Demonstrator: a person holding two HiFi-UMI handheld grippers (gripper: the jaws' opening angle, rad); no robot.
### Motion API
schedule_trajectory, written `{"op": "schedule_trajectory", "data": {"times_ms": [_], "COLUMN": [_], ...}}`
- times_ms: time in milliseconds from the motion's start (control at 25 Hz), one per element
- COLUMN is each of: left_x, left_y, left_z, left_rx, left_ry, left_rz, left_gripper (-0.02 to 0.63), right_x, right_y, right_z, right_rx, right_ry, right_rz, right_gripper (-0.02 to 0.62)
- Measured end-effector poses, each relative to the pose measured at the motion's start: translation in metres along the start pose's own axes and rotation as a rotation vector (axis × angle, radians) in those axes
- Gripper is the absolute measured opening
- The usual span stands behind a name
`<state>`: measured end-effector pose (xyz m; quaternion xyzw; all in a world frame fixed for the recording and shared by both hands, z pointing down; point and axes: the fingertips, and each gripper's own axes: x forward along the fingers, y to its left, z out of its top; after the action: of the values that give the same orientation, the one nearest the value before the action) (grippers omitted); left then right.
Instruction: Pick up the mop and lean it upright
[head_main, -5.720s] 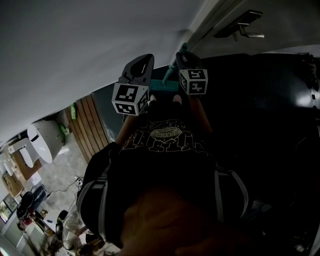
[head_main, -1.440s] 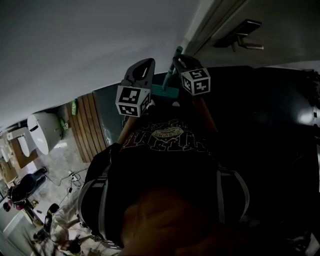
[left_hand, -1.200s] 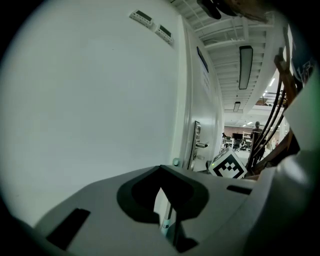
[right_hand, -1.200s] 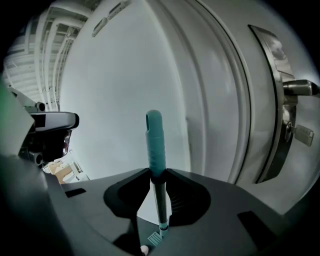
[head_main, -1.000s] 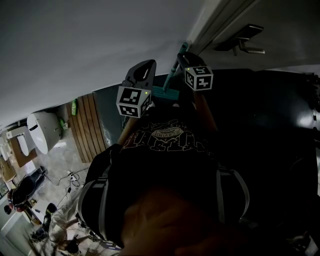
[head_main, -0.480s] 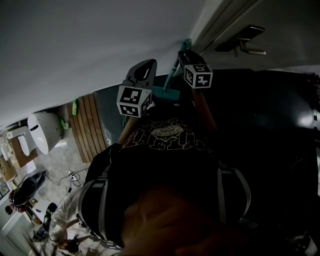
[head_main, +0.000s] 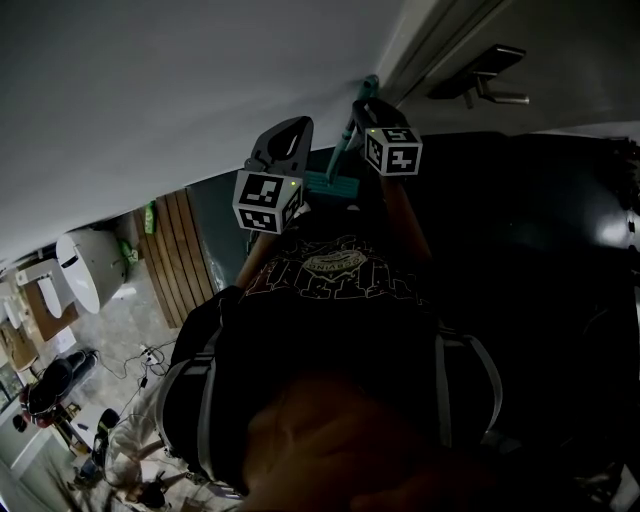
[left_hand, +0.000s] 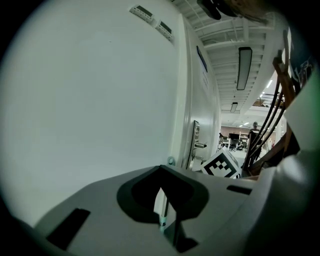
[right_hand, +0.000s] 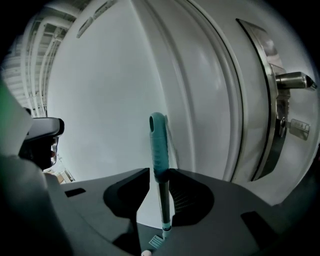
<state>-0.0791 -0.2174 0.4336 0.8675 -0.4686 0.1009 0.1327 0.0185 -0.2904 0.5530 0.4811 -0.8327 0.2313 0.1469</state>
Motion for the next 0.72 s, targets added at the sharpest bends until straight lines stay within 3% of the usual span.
{"op": "schedule_trajectory", "data": {"times_ms": [240, 720], "left_x": [0.000, 0.006], "left_y": [-0.002, -0.021], "left_z": [0.002, 0.002], "left_rx": [0.004, 0.006], "left_ry": [-0.001, -0.002], "left_rz": [-0.012, -0.047], "left_gripper": [0.048, 0.048], "right_x": [-0.017, -0.065], "right_y": [0.000, 0.017], "right_z": [0.010, 0.026], "right_rx": [-0.013, -0.029], "right_ry": [-0.036, -0.119], "right_rz": [-0.022, 0.024], "right_gripper": [0.114, 0.089]}}
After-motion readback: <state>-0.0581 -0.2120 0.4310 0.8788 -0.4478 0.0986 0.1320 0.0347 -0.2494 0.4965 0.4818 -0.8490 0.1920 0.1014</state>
